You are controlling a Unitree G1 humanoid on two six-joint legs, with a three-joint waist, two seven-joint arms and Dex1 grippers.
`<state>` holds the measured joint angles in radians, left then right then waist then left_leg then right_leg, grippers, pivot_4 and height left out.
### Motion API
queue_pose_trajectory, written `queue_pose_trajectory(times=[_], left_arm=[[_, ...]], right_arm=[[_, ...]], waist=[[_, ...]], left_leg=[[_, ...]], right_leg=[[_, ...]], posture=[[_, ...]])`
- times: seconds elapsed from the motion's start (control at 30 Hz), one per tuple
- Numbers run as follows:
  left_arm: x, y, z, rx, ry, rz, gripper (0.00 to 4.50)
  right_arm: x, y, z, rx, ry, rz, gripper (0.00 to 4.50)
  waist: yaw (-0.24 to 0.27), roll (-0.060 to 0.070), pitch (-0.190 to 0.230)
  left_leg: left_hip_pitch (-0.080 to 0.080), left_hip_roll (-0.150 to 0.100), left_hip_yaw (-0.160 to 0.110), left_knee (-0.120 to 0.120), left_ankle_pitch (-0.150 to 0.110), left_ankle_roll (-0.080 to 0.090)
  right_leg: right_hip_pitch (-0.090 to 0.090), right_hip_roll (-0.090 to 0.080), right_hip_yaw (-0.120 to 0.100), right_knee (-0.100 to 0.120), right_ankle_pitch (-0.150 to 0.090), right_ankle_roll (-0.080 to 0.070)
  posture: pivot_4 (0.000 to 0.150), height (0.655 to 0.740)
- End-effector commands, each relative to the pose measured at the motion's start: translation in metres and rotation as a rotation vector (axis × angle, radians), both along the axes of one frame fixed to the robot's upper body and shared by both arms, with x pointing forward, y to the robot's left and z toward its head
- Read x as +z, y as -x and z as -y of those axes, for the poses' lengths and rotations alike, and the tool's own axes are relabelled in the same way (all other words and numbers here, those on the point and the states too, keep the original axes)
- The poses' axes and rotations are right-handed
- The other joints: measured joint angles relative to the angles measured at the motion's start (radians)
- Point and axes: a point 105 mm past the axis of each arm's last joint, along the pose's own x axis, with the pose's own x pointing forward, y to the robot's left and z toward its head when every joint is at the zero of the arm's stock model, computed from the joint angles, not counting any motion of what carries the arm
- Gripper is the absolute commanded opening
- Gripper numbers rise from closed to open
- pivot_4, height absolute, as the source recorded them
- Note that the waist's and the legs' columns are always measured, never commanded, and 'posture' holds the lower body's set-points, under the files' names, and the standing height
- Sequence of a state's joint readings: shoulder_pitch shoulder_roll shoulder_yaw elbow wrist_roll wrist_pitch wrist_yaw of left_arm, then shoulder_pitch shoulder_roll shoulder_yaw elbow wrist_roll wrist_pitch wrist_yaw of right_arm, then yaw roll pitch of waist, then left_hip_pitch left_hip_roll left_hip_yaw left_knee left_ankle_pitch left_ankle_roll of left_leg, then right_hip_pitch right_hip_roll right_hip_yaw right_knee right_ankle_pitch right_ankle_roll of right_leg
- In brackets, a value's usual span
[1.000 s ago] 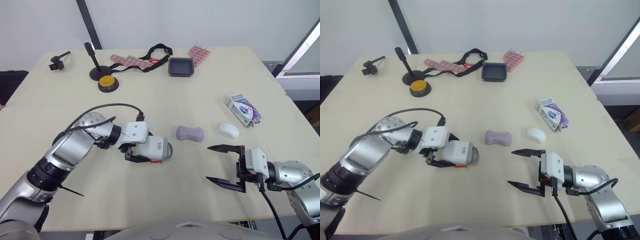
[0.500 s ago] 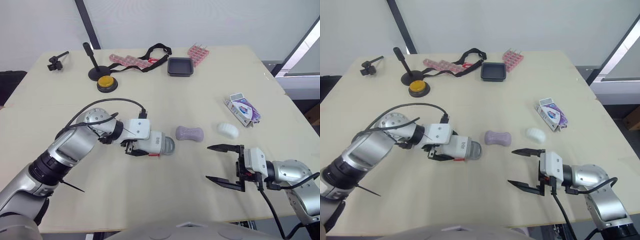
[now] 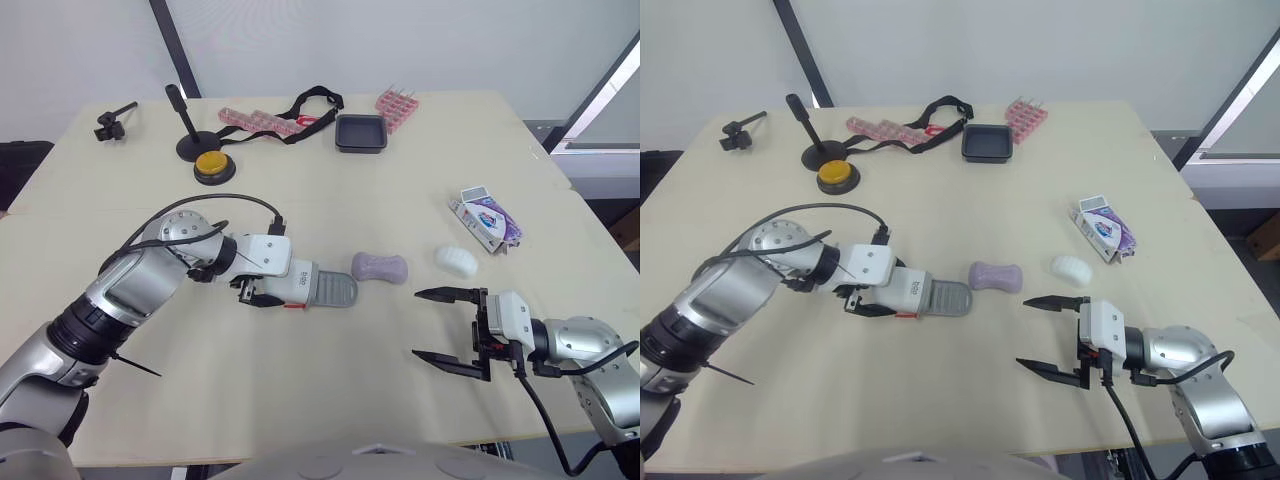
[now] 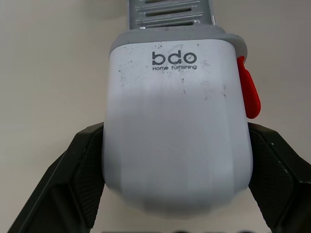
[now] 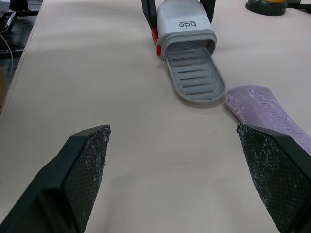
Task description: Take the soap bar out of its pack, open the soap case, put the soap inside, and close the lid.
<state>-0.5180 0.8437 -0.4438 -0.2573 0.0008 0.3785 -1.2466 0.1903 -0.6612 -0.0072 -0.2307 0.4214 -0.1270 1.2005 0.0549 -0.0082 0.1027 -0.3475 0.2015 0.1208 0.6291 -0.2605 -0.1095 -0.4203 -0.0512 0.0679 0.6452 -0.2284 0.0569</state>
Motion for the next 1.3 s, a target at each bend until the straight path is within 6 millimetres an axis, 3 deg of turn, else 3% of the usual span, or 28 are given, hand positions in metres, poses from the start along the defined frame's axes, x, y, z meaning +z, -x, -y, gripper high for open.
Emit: queue_pose_trajectory(times=[0.03,0.4,0.6,0.9,0.97,1.3], left_arm=[[0.007,-0.004,-0.011,0.006,-0.013,0.040,3.47],[0.011,-0.014,-0.036,0.032,0.057,0.042,3.47],[0.002,-0.005,-0.038,0.006,0.075,-0.016,3.47],[-0.010,-0.008,-0.043,0.024,0.083,-0.029,3.47],[-0.011,-0.009,-0.044,0.026,0.085,-0.028,4.49],[-0.002,-0.008,-0.044,0.027,0.115,-0.040,4.49]], right_arm=[[0.005,-0.002,0.001,0.006,-0.001,0.017,4.49],[0.007,-0.005,0.002,-0.002,-0.008,0.014,4.49],[0.007,-0.005,0.002,0.001,-0.001,0.012,4.49],[0.004,-0.002,0.005,-0.002,0.011,0.007,4.49],[0.004,-0.002,0.006,-0.002,0.013,0.005,4.50],[0.002,-0.003,0.008,-0.005,0.016,0.005,4.50]], waist=[[-0.001,0.000,0.000],[0.000,0.000,0.000],[0.000,0.000,0.000],[0.000,0.000,0.001],[0.000,0.000,0.001],[-0.001,-0.001,0.001]], left_leg=[[0.000,0.000,0.000,-0.001,0.000,0.000],[0.000,0.000,0.000,-0.004,0.001,-0.001],[0.000,0.000,0.000,-0.005,0.001,-0.001],[0.001,0.000,0.000,-0.005,0.001,-0.001],[0.002,0.000,0.000,-0.005,0.001,-0.001],[0.003,0.000,0.000,-0.007,0.001,-0.001]], right_leg=[[0.000,0.000,0.000,0.000,0.000,0.000],[0.000,0.000,-0.001,-0.003,0.000,0.000],[0.000,0.000,-0.002,-0.005,0.000,0.001],[0.001,0.000,-0.002,-0.005,0.000,0.001],[0.001,0.000,-0.002,-0.005,0.000,0.000],[0.002,0.000,-0.002,-0.006,0.000,0.000]], posture=[[0.150,0.7291],[0.150,0.7291],[0.150,0.7291],[0.150,0.7291],[0.150,0.7291],[0.150,0.7291]])
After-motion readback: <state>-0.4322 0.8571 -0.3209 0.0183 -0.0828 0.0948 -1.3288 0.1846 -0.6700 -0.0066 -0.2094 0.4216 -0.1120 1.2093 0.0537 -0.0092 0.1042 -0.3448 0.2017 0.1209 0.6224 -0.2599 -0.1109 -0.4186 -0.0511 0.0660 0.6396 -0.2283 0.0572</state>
